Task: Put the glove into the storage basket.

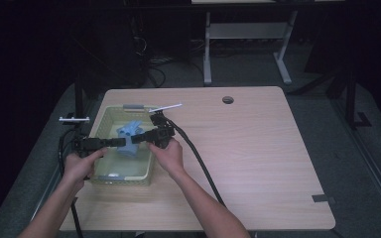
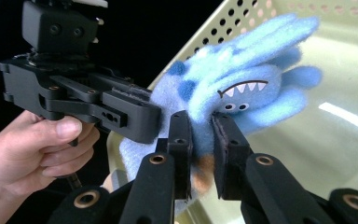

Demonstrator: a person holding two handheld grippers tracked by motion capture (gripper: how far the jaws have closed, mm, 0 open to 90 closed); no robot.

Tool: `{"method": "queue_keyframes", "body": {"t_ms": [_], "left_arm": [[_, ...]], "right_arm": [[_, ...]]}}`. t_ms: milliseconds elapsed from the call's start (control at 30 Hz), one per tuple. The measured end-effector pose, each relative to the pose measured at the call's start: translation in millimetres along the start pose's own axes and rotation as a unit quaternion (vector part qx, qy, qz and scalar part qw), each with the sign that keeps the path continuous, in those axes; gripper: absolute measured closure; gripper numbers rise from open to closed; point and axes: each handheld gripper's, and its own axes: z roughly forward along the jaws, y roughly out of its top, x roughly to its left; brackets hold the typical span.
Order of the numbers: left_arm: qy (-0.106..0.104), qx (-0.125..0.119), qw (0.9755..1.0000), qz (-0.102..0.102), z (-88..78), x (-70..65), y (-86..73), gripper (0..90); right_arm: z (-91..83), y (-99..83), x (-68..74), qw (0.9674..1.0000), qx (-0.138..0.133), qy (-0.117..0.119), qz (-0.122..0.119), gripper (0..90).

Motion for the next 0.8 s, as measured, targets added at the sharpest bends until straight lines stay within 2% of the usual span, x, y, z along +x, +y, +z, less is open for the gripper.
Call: {"method": "queue_keyframes", "body": {"t_ms": [300,633,767,800], "left_arm": [[0.012,0.004,0.9998,-0.012,0.0,9.7,-2.1,74.7],[0.032,0.010,0.9992,-0.022,1.3,15.2,-3.3,75.0],[0.046,0.013,0.9985,-0.026,3.9,16.4,-4.3,74.9],[0.059,0.018,0.9978,-0.025,6.5,17.1,-4.6,74.9]], "right_arm": [[12.2,-0.5,-7.7,0.9999,0.012,-0.002,0.006,78.4],[20.9,-0.2,-10.6,0.9996,0.019,-0.022,0.003,75.4],[19.3,-0.1,-11.6,0.9992,0.025,-0.032,0.000,72.7],[16.5,0.0,-10.9,0.9988,0.029,-0.040,-0.004,72.2]]}}
